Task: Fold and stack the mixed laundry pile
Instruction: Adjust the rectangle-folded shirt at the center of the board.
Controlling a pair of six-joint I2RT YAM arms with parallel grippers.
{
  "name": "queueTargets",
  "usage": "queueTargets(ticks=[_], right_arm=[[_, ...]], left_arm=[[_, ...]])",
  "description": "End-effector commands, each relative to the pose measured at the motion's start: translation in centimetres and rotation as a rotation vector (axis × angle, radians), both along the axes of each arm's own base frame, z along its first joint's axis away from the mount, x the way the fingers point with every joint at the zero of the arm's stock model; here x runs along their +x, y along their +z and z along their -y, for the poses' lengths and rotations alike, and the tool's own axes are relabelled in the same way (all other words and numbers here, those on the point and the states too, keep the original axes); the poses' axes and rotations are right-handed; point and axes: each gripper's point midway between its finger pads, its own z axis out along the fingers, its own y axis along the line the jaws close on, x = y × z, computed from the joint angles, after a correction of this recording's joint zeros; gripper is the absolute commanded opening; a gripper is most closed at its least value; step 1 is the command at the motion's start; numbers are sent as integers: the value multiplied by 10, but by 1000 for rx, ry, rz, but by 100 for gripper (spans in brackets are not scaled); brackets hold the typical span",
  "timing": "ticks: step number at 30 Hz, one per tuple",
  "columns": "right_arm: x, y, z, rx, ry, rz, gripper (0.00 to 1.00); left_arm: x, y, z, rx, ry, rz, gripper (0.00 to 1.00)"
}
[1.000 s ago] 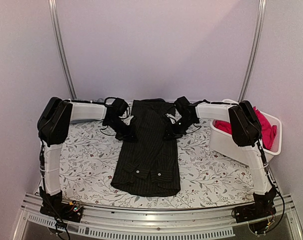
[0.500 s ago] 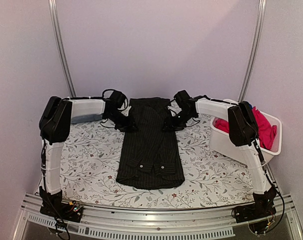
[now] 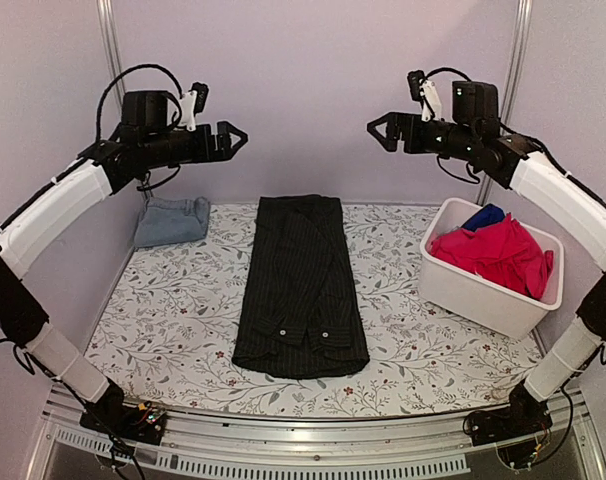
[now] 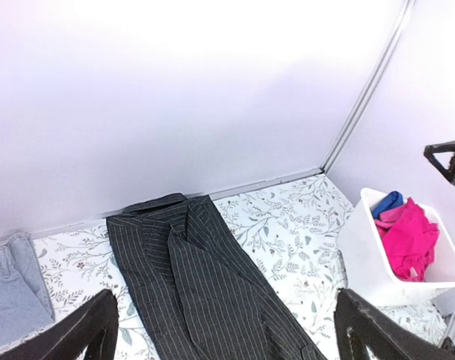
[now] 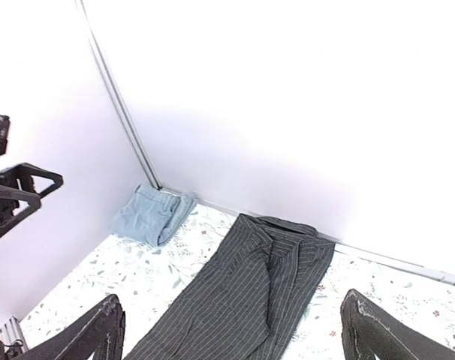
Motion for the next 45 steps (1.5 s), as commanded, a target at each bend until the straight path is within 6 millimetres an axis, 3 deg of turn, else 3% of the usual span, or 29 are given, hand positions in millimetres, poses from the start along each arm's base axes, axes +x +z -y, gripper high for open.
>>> queueTargets(ticks=[1,7,13,18,25,32,37,45], right_arm=[[-13,-41,-8,14,89,-114,99],[-78,-135,-26,55,315,-477,99],[-154,-194,-33,137,427,-726,95],[-197,-246,-37,65,438,-894,92],[-224,-303,-22,3,372,-1077,80],[-250,-329,-14,27,347,-1156,72],[-268,-356,-20,-20,369,-1227,66],[-257,-373,-23,-81,327,-1212,60]], left_arm=[[-1,-69,0,17,-1,-197,100],[-67,-137,9,-71,-72,-411,100],[-120,-186,4,-144,-66,-557,100],[-156,-238,8,-182,-46,-751,99],[-204,-290,22,-204,-11,-949,84],[-234,-318,2,-245,82,-1028,74],[-252,-335,-5,-260,100,-1073,65],[-255,-351,0,-262,82,-1084,54]])
